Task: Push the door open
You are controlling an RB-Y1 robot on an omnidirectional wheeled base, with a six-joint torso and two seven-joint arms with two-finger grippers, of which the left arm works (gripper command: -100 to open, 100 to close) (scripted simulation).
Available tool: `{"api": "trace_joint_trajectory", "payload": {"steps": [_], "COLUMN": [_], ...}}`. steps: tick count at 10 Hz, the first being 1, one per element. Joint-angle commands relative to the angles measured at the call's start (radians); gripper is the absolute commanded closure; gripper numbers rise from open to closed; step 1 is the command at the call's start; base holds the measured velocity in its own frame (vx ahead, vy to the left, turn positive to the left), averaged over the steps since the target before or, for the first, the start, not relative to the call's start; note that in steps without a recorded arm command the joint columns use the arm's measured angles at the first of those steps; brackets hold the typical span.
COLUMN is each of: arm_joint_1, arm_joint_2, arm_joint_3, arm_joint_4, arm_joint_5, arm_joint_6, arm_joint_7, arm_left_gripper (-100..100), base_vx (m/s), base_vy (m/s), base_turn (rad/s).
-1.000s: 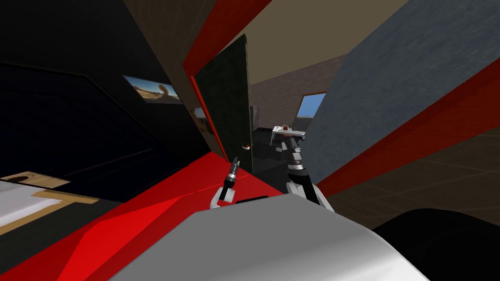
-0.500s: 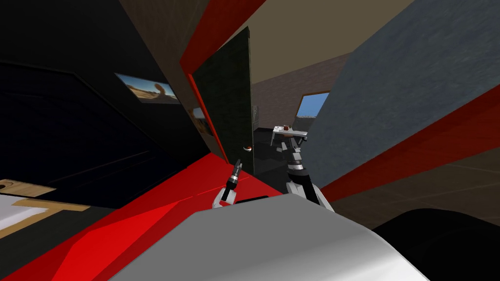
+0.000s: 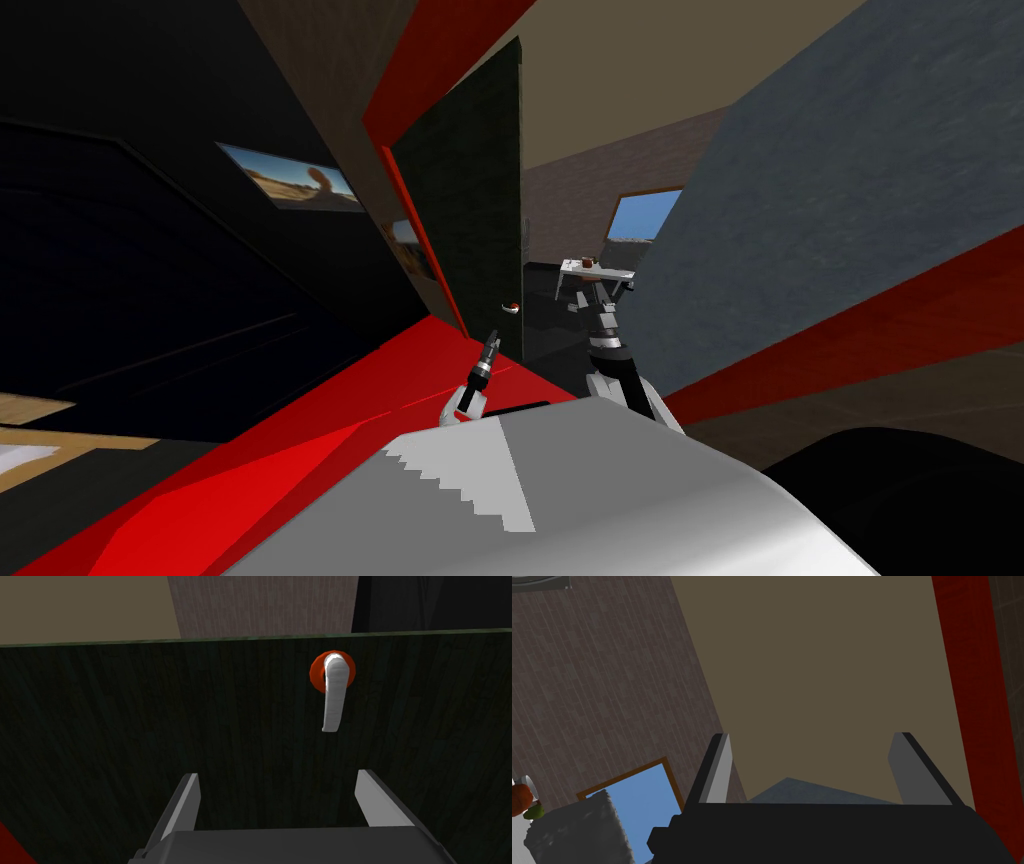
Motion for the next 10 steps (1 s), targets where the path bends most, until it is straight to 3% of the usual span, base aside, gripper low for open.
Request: {"api": "trace_joint_trajectory", "payload": {"steps": [1, 6, 7, 10], "arm_joint_1": [-0.014, -0.059, -0.059, -0.084], "arm_joint_2": [-0.001, -0.014, -0.014, -0.023], "arm_joint_3": [-0.01, -0.043, -0.043, -0.06], "arm_joint_4": [0.044, 0.169, 0.169, 0.238], "arm_joint_5": [-0.004, -0.018, -0.018, -0.026], "arm_joint_6": [-0.013, -0.04, -0.04, -0.055], "arm_joint_7": [0.007, 0.023, 0.023, 0.033], "arm_left_gripper": [-100, -100, -100, -100], "base_vx": [0.096, 0.093, 0.09, 0.066], "base_vy": [0.068, 0.071, 0.065, 0.033], "base_turn": [-0.018, -0.025, -0.017, -0.017]}}
